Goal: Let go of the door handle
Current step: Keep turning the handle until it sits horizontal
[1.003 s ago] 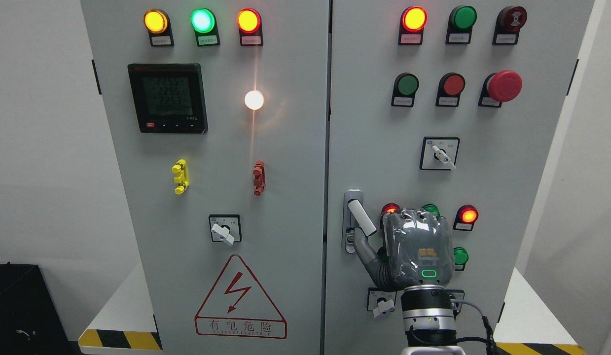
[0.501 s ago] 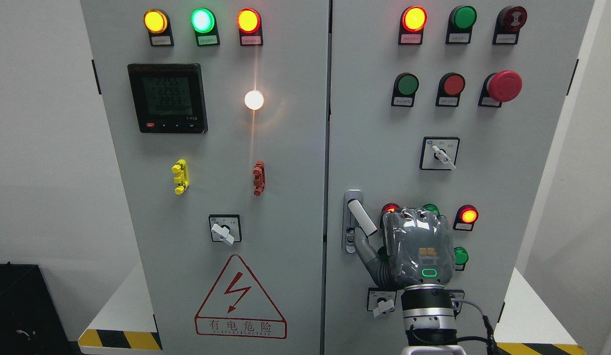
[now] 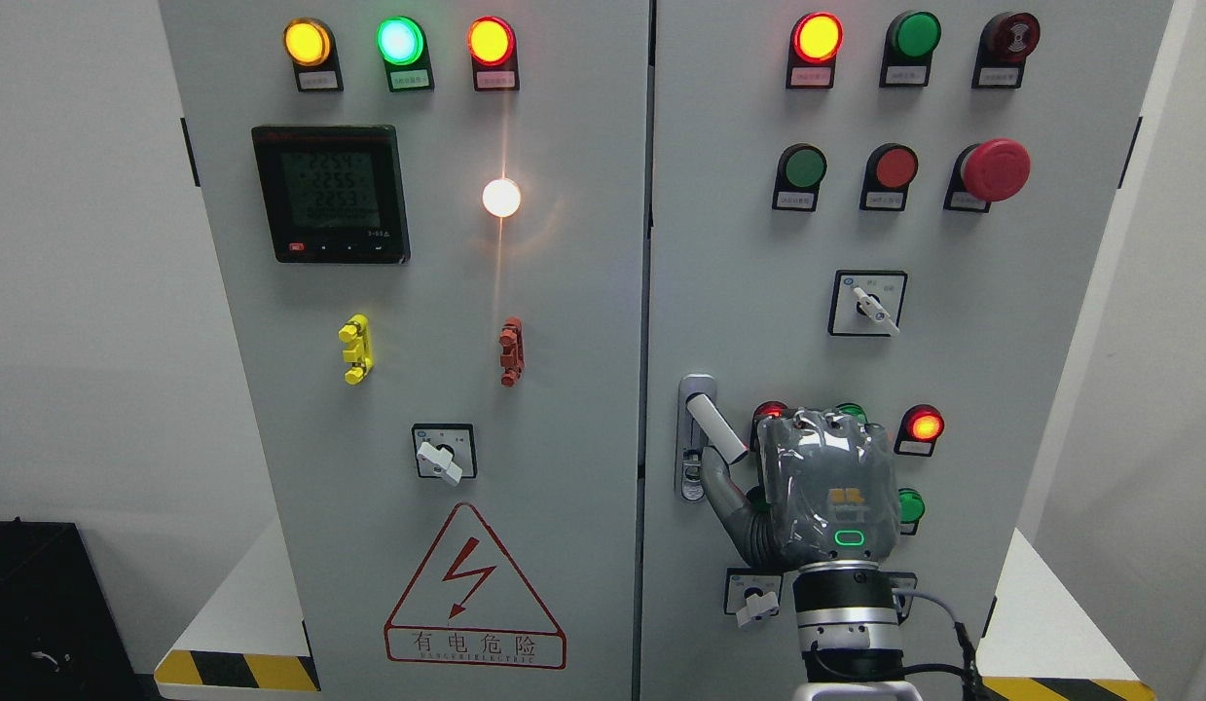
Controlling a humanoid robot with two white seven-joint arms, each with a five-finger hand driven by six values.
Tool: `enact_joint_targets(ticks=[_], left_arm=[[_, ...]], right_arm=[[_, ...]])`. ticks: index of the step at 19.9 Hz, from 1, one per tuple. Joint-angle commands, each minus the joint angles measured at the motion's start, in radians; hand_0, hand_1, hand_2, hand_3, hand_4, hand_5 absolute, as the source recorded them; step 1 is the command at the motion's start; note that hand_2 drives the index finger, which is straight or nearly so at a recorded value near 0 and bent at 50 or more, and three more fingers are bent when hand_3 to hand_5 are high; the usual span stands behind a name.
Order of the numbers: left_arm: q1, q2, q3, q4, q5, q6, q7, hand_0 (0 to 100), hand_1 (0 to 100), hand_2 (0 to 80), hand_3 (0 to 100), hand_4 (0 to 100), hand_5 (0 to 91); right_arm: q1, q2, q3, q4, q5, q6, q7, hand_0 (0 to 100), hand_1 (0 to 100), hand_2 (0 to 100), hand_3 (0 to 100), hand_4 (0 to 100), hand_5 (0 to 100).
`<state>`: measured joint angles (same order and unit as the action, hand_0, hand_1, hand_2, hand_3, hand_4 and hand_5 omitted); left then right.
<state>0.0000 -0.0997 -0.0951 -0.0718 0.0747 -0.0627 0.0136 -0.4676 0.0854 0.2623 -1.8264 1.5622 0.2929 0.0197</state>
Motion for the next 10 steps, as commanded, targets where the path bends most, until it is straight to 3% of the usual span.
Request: enact_joint_targets(ticks=[1, 10], left_arm=[[0.017, 0.0, 0.0, 0.0, 0.0, 0.0, 0.0, 12, 56, 0.0, 0, 0, 0.0], [0.017, 0.0, 0.0, 0.0, 0.0, 0.0, 0.0, 12, 56, 0.0, 0, 0, 0.0]], right_arm=[[0.0, -0.004, 0.0, -0.001, 0.001, 0.0, -0.003, 48, 39, 94, 100, 100, 100], [0.0, -0.004, -0.006, -0.007, 0.012, 0.0, -0.003, 48, 39, 94, 100, 100, 100]])
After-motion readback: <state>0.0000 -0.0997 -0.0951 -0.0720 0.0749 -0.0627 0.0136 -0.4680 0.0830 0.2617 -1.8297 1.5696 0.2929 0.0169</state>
